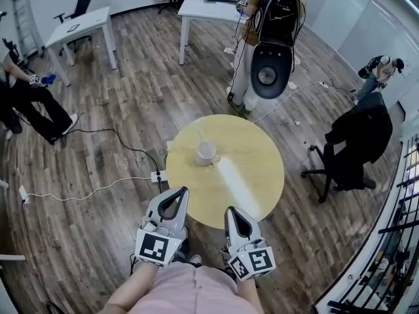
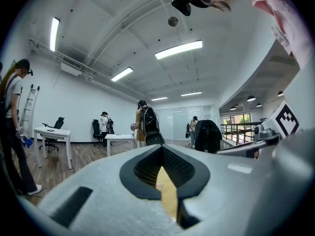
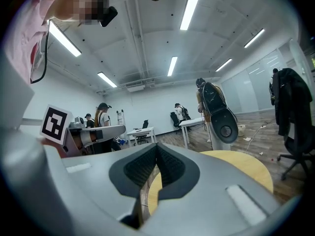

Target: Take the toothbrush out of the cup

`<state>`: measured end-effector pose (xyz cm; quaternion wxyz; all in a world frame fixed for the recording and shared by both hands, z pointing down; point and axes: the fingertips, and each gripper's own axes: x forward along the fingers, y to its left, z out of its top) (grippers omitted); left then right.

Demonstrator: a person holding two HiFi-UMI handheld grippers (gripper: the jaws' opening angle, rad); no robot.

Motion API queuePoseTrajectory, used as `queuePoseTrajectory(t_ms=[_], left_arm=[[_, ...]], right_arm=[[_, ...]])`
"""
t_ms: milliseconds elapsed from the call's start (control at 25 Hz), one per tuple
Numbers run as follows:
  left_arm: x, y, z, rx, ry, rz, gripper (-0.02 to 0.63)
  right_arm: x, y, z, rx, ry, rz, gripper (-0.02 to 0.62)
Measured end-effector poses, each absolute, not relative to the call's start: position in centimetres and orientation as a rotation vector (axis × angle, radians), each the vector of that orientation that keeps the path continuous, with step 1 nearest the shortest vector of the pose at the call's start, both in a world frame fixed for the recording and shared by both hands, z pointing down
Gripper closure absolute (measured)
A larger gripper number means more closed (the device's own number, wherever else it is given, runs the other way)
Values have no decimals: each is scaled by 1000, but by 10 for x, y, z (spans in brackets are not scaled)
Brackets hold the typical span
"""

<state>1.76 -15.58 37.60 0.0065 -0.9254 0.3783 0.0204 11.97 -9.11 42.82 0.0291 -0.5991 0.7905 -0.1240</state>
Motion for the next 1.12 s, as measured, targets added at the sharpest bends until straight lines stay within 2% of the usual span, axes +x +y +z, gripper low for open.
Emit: queuePoseTrajectory(t_ms=[520, 1120], left_arm=[[19, -197, 399, -2966, 1174, 28, 607], [62, -236, 398, -2940, 1289, 16, 607]], right_arm=[[112, -134, 443, -1856, 2445, -433, 588], [150, -190, 431, -1731, 2545, -417, 588]])
